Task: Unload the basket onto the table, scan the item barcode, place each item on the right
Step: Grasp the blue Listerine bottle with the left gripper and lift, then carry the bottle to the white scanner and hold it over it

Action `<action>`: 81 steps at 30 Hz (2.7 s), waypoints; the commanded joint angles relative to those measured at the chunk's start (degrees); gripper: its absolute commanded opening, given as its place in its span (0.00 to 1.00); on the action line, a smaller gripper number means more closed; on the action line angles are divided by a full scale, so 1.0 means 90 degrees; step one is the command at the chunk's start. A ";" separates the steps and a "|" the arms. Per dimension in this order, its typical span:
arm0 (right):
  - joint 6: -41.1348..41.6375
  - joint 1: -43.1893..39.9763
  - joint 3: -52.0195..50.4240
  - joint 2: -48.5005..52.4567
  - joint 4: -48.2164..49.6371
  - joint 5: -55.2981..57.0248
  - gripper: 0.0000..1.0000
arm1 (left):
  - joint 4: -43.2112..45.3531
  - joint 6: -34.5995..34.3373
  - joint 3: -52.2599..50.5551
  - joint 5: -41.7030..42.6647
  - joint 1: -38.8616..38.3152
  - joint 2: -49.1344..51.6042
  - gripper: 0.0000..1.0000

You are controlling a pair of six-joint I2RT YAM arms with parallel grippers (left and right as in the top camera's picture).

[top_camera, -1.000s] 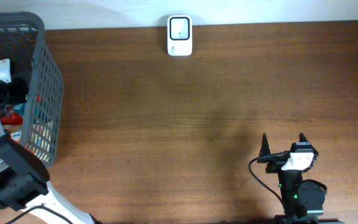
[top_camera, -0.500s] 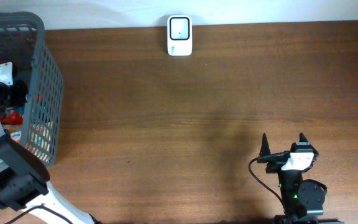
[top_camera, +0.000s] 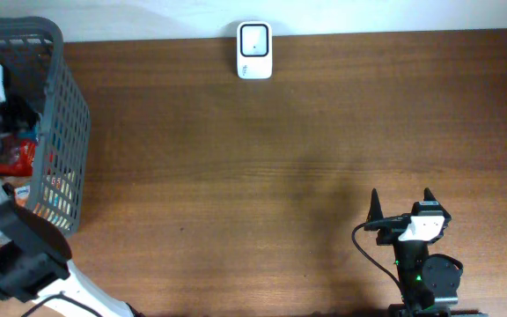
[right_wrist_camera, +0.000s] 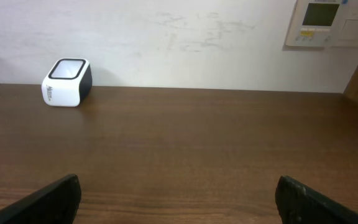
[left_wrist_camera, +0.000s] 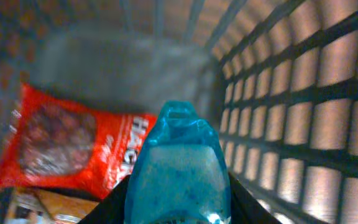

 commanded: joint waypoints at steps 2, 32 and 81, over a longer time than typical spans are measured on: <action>-0.0002 -0.0029 -0.0046 -0.0036 -0.0029 0.0097 0.99 | 0.0068 -0.0158 0.0857 0.0401 0.0007 -0.0775 0.11; -0.0002 -0.0029 -0.0046 -0.0036 -0.0027 0.0097 0.98 | 0.0648 -0.2691 0.2305 0.1868 -0.3196 -0.1523 0.01; -0.0002 -0.0029 -0.0046 -0.0036 -0.0027 0.0097 0.99 | 0.2212 -0.3759 0.2302 -0.1418 -0.7623 0.2875 0.14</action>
